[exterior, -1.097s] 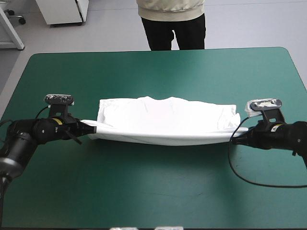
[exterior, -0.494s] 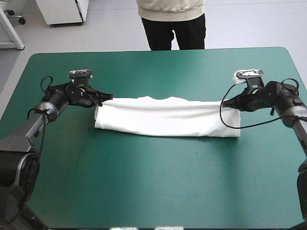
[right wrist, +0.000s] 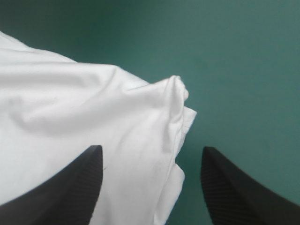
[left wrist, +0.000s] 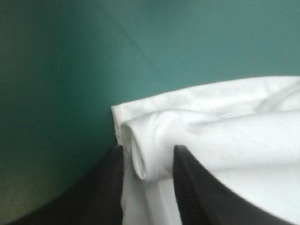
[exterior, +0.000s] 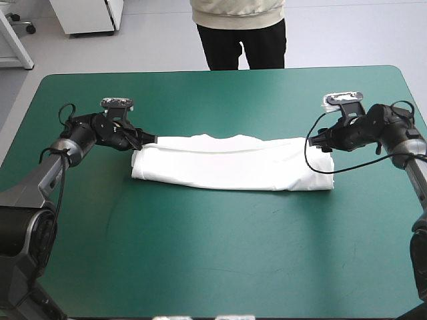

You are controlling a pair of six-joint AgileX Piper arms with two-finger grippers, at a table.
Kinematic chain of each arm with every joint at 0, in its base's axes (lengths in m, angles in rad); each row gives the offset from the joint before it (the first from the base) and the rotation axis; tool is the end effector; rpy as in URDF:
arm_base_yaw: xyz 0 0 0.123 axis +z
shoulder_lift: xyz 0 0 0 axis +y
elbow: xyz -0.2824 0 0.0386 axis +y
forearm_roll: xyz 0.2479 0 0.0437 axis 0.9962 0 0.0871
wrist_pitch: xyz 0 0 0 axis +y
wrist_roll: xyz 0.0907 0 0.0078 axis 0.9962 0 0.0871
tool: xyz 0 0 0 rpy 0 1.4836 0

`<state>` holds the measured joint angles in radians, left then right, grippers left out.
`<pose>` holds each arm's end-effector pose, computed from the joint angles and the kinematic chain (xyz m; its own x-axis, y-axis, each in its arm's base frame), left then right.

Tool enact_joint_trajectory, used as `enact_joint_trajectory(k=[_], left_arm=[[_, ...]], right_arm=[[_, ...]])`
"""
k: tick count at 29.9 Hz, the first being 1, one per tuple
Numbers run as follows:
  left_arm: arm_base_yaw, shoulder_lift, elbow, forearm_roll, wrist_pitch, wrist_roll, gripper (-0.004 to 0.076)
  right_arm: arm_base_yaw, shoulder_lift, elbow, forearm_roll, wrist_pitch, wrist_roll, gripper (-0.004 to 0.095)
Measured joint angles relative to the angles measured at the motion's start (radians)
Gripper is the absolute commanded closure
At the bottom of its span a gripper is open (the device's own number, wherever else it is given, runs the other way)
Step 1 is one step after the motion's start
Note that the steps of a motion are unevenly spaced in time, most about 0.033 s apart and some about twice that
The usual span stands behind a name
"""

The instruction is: Fold the cloth

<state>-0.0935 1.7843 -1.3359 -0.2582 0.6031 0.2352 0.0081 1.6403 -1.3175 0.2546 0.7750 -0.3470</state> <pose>0.3893 -0.0498 0.2495 -0.8052 0.0964 -0.5851 0.1934 0.9754 -0.1054 0.3557 0.0189 0.2897 -0.8103 -0.1665 -0.5619 -0.2388 0.9694 0.0572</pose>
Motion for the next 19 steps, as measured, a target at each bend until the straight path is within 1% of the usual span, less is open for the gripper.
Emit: enact_joint_trajectory(k=[4,6,7,9,10,11,12,13,14,15,19], left_arm=[[0.0,-0.063,-0.049,-0.043,0.044,0.046,0.0321],[0.0,-0.103,-0.074,-0.111,0.071,0.113,0.0323],[-0.002,-0.119,-0.081,-0.147,0.084,0.143,0.0332],[-0.013,-0.149,-0.089,-0.237,0.119,0.208,0.0357],[-0.021,-0.157,-0.091,-0.271,0.139,0.228,0.04],[-0.038,-0.162,-0.091,-0.314,0.156,0.253,0.0445],[-0.052,-0.163,-0.091,-0.333,0.175,0.266,0.0517],[-0.074,-0.163,-0.091,-0.348,0.19,0.277,0.0603],[-0.099,-0.159,-0.091,-0.357,0.202,0.285,0.0695],[-0.12,-0.156,-0.091,-0.362,0.208,0.29,0.0728],[-0.24,-0.122,-0.091,-0.382,0.207,0.325,0.0733]], right_arm=[[0.0,-0.057,-0.042,-0.063,0.061,0.049,0.0387],[0.0,-0.125,-0.048,-0.095,0.073,0.078,0.047],[0.0,-0.164,-0.05,-0.105,0.078,0.091,0.0536],[0.0,-0.246,-0.049,-0.128,0.093,0.117,0.0637],[0.0,-0.279,-0.049,-0.138,0.104,0.126,0.0723],[0.0,-0.326,-0.049,-0.157,0.118,0.14,0.0784],[0.0,-0.357,-0.046,-0.174,0.127,0.151,0.0846],[0.0,-0.387,-0.042,-0.194,0.135,0.164,0.0929],[0.0,-0.43,-0.034,-0.228,0.146,0.178,0.0918],[0.0,-0.457,-0.027,-0.255,0.15,0.195,0.0924],[0.0,-0.57,0.022,-0.379,0.16,0.275,0.0925]])
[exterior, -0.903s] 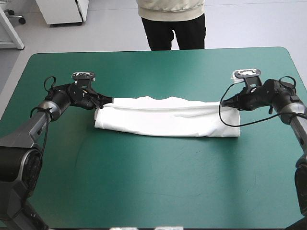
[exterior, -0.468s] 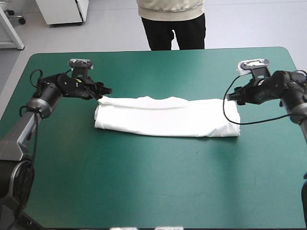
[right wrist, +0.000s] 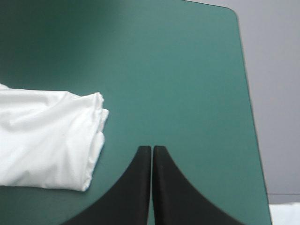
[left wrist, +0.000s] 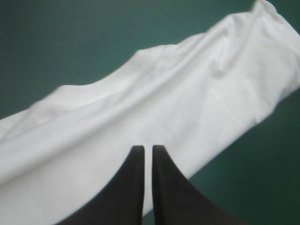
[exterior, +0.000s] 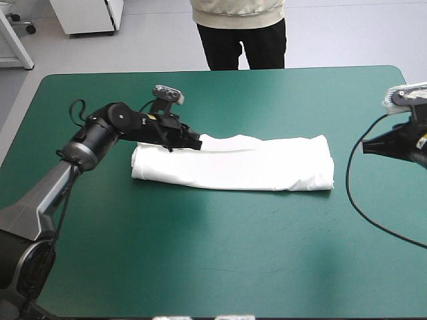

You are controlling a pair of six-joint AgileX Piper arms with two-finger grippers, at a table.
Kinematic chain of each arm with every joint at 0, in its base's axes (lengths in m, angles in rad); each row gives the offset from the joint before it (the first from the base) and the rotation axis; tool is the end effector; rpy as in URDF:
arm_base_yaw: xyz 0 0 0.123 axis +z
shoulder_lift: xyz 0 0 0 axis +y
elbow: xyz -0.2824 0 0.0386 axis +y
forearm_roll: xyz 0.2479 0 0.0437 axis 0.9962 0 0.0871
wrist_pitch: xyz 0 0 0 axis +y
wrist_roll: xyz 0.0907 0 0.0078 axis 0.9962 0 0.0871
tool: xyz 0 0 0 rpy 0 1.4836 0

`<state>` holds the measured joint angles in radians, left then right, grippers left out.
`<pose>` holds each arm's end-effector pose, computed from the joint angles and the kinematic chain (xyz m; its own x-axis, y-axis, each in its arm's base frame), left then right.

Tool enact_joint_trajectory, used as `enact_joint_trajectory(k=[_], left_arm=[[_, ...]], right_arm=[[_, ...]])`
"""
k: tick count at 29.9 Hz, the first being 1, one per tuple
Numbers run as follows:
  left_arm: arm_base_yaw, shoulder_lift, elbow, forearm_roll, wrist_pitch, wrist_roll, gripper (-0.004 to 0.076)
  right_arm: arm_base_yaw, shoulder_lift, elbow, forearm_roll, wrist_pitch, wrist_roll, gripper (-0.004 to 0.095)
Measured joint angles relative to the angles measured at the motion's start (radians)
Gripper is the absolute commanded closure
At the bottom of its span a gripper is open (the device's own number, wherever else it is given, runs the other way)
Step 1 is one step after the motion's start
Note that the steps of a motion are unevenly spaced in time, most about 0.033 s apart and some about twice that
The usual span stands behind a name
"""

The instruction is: Fold the cloth

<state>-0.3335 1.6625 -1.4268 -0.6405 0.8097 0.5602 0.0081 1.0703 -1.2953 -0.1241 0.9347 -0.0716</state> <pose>0.3364 -0.1583 0.3237 -0.6580 0.3093 -0.6866 0.6239 0.7345 -0.2670 0.2040 -0.0074 0.4345 -0.5845 -0.1491 -0.7976 -0.0119 0.9844 -0.1753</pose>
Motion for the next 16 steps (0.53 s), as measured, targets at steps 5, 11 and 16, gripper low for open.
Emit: enact_joint_trajectory(k=[5,11,16], left_arm=[[-0.112,0.08,0.0,-0.03,-0.086,0.008,0.0733],[-0.141,0.218,0.0,-0.071,-0.167,0.012,0.0733],[-0.141,0.323,0.0,-0.12,-0.215,0.016,0.0733]], right_arm=[[0.0,-0.079,0.081,-0.079,0.005,0.072,0.0925],[0.0,-0.084,0.201,-0.041,-0.048,0.08,0.0925],[0.0,-0.064,0.297,0.047,-0.169,0.08,0.0925]])
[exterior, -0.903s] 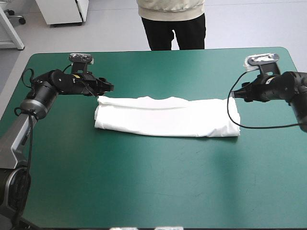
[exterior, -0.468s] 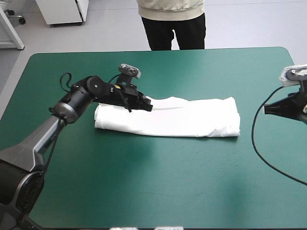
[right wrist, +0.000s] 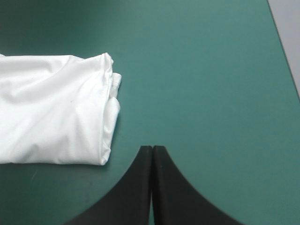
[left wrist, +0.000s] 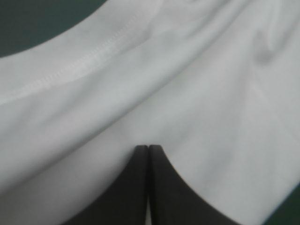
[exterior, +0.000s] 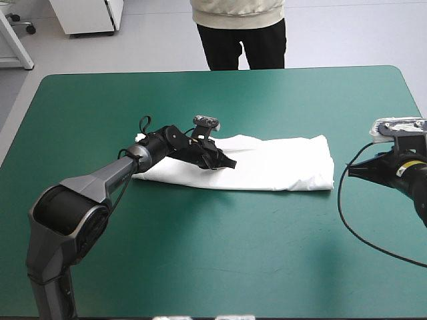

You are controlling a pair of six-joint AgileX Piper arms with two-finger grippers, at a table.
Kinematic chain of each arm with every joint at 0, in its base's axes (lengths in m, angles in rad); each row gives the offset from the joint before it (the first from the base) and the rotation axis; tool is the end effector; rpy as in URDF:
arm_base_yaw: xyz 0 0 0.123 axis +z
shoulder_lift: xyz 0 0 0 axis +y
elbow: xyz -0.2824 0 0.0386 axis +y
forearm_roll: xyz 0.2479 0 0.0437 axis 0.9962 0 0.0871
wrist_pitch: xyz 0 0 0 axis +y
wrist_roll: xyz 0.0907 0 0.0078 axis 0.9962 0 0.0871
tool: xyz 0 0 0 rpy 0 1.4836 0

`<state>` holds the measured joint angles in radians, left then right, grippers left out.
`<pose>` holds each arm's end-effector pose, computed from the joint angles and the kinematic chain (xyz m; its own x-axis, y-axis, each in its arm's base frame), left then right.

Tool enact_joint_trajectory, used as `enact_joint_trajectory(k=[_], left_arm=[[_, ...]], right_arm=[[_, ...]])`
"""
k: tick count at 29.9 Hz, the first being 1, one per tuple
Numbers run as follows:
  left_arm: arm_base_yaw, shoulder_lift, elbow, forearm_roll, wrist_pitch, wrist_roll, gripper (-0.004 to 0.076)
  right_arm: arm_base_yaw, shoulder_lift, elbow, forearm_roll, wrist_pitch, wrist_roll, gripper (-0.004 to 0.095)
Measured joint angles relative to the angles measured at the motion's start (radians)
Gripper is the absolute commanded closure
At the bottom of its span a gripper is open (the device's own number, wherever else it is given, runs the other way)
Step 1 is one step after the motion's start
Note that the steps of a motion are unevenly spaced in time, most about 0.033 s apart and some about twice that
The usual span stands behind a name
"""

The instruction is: Fold the cloth

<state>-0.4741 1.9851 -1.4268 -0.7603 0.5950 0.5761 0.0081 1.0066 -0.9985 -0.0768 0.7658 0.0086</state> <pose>0.3689 -0.2289 0.2045 -0.7657 0.2987 -0.5696 0.5601 0.7450 -0.3622 0.2002 -0.0032 0.3663 -0.6337 -0.0519 -0.7719 0.0034 0.9976 -0.0698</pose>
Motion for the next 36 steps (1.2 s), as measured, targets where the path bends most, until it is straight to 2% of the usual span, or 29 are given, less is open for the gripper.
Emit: enact_joint_trajectory(k=[4,7,10,12,14,19,23,26,32,36], left_arm=[[0.0,0.036,-0.009,-0.056,-0.012,0.002,0.0733],[0.0,0.044,-0.014,-0.074,-0.013,0.002,0.0733],[0.0,0.045,-0.015,-0.087,-0.013,0.002,0.0733],[0.0,0.045,-0.015,-0.089,-0.011,0.002,0.0733],[0.0,0.045,-0.015,-0.09,-0.008,0.002,0.0733],[0.0,0.046,-0.015,-0.091,-0.007,0.002,0.0733],[0.0,0.047,-0.015,-0.092,-0.006,0.004,0.0733],[0.0,0.047,-0.016,-0.092,-0.005,0.006,0.0733],[0.0,0.047,-0.016,-0.092,-0.004,0.012,0.0733],[0.0,0.047,-0.017,-0.092,-0.004,0.013,0.0733]], right_arm=[[0.0,0.05,0.031,0.063,-0.061,-0.019,0.092],[0.0,0.11,0.032,0.128,-0.076,-0.056,0.0836],[-0.001,0.172,0.032,0.187,-0.081,-0.08,0.0602],[-0.016,0.211,0.032,0.225,-0.082,-0.091,0.0389],[-0.049,0.248,0.032,0.302,-0.082,-0.134,0.0265],[-0.202,0.341,0.032,0.653,-0.061,-0.4,0.026],[-0.291,0.436,0.032,0.872,-0.038,-0.59,0.0279],[-0.306,0.526,0.021,0.926,-0.008,-0.652,0.0281],[-0.308,0.66,0.012,0.964,0.021,-0.711,0.0283],[-0.309,0.712,0.003,1.02,0.042,-0.752,0.0349]])
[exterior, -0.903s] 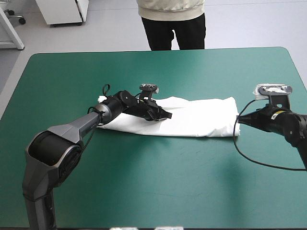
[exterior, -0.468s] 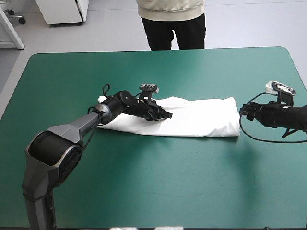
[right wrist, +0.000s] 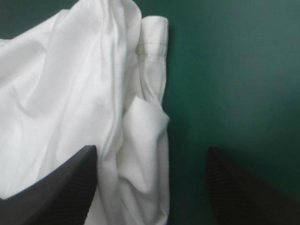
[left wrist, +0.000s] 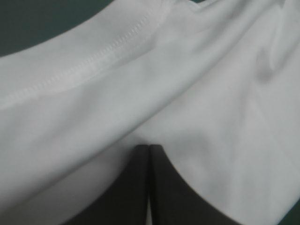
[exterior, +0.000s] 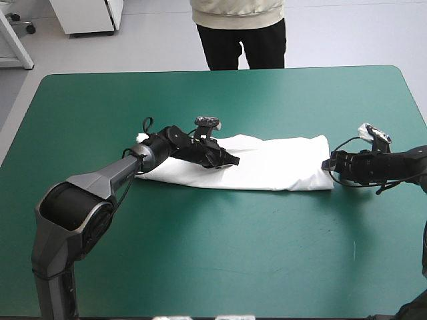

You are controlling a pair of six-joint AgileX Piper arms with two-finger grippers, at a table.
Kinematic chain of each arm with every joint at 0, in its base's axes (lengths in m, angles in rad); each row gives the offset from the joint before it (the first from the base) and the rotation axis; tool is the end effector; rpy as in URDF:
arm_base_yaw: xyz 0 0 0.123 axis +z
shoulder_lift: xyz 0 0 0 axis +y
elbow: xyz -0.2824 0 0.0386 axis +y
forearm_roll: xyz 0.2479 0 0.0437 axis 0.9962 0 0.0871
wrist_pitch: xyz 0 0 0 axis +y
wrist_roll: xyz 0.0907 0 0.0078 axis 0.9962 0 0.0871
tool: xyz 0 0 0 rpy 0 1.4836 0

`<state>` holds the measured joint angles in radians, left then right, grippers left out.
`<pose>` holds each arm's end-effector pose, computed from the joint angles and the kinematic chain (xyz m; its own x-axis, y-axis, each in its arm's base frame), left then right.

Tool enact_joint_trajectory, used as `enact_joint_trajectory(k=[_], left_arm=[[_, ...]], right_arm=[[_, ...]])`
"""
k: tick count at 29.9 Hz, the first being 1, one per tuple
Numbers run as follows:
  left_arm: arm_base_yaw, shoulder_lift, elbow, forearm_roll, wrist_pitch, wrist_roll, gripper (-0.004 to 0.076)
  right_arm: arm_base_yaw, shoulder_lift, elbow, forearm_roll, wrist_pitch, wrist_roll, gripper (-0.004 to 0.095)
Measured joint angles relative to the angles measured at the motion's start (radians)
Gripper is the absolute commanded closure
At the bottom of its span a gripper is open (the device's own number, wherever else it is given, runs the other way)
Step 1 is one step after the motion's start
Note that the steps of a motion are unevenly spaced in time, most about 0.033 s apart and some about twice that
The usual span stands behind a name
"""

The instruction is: Fold the cloth

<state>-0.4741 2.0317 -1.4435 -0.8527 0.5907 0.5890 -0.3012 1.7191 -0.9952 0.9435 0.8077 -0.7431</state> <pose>0.3748 -0.2353 0.1920 -0.8049 0.2393 -0.5430 0.5120 0.7427 -0.4315 0.3234 -0.0446 0.1967 -0.8848 0.2905 -0.3642 0.0477 0.8342 0.5494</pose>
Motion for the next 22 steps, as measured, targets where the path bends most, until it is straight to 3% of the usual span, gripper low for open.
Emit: enact_joint_trajectory(k=[5,12,22], left_arm=[[0.0,0.0,-0.001,0.0,0.0,0.001,0.0733],[0.0,0.001,-0.001,0.0,0.001,0.001,0.0733],[0.0,0.001,-0.001,0.0,-0.009,0.001,0.0733]], right_arm=[[0.025,0.031,-0.011,0.041,0.004,-0.032,0.0505],[0.05,0.056,-0.013,0.061,-0.01,-0.063,0.0921],[0.051,0.028,-0.011,0.079,-0.009,-0.123,0.092]])
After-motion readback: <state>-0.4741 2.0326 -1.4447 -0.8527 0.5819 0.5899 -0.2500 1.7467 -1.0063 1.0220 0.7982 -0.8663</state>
